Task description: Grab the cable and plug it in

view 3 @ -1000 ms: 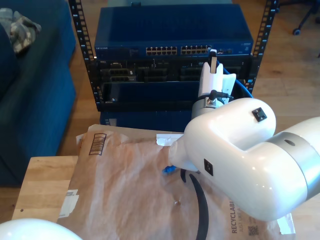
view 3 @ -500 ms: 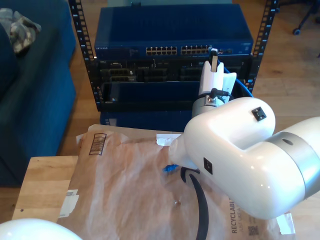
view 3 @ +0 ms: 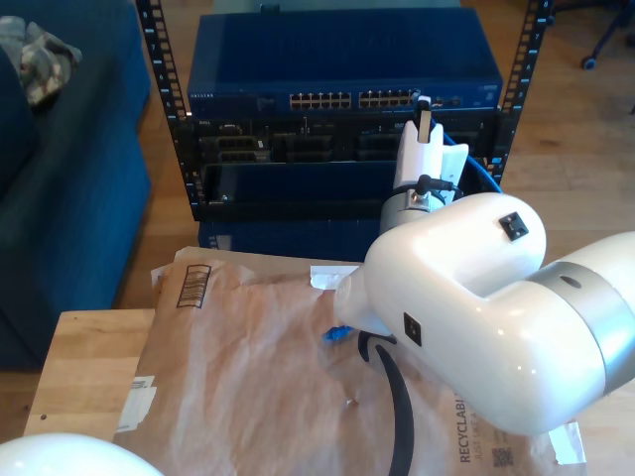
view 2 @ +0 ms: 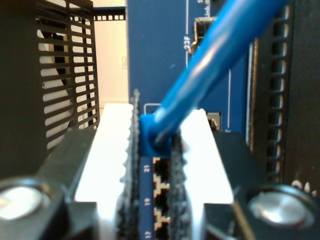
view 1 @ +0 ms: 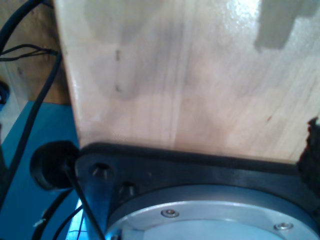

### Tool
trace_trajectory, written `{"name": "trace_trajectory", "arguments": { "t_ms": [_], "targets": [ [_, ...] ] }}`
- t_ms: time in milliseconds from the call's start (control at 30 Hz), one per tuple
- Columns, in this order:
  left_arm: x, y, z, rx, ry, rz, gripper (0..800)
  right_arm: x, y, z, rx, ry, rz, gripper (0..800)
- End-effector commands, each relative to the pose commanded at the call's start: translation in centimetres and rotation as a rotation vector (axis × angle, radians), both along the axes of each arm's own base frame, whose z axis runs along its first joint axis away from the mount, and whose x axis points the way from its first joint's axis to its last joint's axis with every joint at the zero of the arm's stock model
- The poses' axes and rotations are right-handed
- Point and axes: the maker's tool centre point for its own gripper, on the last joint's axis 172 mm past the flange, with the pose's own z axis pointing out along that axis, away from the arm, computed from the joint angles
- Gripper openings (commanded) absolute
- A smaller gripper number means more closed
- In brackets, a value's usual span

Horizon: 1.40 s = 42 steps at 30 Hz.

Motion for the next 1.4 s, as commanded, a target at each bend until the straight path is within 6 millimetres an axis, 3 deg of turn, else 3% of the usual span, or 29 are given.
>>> {"name": "trace_trajectory", "arguments": {
  "t_ms": [600, 1400],
  "targets": [
    [-0.01, 0.08, 0.03, 0.002, 0.000, 0.000, 800, 0.37, 0.04, -0.78, 0.003, 0.018, 0.002, 0],
    [0.00, 0.00, 0.00, 0.000, 0.000, 0.000, 800, 0.25, 0.58, -0.38, 0.003, 0.004, 0.011, 0]
  ]
}}
